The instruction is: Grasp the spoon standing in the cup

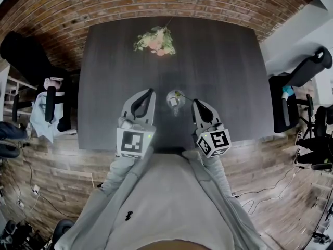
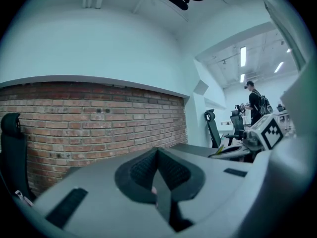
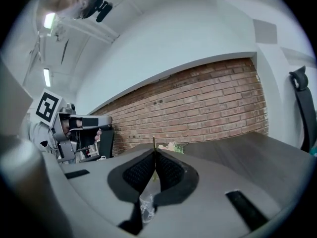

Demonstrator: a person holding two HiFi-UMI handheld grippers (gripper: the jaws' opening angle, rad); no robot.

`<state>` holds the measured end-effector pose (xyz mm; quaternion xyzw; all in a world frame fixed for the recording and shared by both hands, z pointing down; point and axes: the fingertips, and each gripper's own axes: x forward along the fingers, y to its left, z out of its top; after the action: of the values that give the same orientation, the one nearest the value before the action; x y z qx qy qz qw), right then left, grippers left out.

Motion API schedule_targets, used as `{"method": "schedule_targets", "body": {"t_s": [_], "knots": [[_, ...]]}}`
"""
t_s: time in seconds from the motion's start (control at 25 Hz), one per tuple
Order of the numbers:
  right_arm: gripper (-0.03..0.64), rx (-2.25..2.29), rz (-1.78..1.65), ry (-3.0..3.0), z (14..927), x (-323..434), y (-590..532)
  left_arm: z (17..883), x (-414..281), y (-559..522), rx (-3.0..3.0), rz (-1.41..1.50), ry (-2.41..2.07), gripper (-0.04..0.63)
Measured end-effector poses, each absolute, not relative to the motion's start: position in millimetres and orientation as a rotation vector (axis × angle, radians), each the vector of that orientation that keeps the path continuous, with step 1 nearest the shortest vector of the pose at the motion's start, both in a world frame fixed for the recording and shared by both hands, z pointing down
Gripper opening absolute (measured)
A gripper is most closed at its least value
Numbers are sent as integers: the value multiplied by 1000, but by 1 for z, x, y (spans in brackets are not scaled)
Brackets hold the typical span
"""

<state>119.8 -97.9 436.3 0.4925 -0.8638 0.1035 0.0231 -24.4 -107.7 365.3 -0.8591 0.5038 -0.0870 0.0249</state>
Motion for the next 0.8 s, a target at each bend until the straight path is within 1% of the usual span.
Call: {"method": "schedule_targets", "body": {"t_s": [0.36, 0.8], "knots": [[20, 1473, 185, -2799, 384, 105, -109, 359, -29, -109, -2627, -255, 1569, 18], [18, 1378, -103, -2846, 333, 86, -127, 351, -44, -119, -2575, -231, 1651, 18]]}}
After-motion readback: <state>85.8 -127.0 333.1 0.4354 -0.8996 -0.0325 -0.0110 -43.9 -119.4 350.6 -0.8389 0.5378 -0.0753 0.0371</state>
